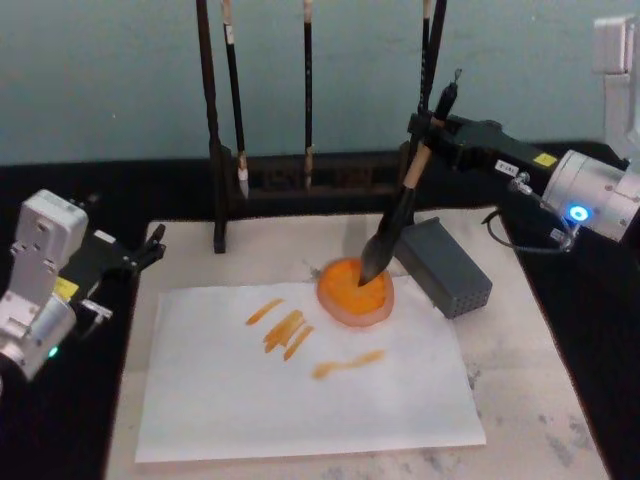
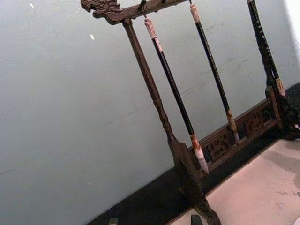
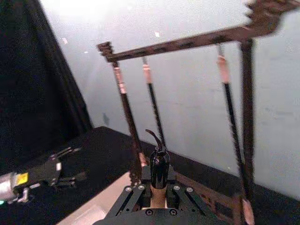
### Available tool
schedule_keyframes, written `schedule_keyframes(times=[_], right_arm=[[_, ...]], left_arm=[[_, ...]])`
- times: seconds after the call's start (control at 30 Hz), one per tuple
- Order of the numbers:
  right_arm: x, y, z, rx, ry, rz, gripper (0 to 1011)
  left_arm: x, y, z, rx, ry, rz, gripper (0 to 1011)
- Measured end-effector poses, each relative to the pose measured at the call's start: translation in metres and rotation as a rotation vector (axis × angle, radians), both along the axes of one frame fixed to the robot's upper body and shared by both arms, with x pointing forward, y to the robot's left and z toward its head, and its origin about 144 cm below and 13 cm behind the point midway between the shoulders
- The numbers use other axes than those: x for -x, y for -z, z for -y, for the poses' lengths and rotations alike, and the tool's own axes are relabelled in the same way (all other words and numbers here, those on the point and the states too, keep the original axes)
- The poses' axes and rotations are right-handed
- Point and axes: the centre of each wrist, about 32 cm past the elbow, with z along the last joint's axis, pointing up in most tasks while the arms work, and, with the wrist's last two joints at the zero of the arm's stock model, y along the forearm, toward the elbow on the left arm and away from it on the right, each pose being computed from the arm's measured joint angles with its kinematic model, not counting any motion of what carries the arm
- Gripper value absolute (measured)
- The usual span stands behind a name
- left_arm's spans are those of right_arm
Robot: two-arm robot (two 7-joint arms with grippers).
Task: Pick up the brush from the inkstone, write on the paper, then place the brush back to its original position.
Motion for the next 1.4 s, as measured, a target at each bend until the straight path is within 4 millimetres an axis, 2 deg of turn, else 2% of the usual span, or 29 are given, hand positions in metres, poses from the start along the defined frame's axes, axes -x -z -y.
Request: schedule_keyframes(times=[0.27,0.5,0.93,1.4], right_arm=[[0.001,-0.018,-0.009,0.046,-0.077,0.072,177],[0.005,-0.024,-0.021,0.108,-0.128,0.135,177],[0.015,-0.015,-0.057,0.192,-0.208,0.214,177],[0.022,-0.008,-0.093,0.189,-0.298,0.28,177]], left_arm=[[0.0,0.0,0.0,0.0,0.0,0.0,1001],[0.0,0.0,0.0,0.0,0.0,0.0,1001],[0.0,0.0,0.0,0.0,0.0,0.0,1001],[0.0,0.0,0.0,0.0,0.0,0.0,1001]])
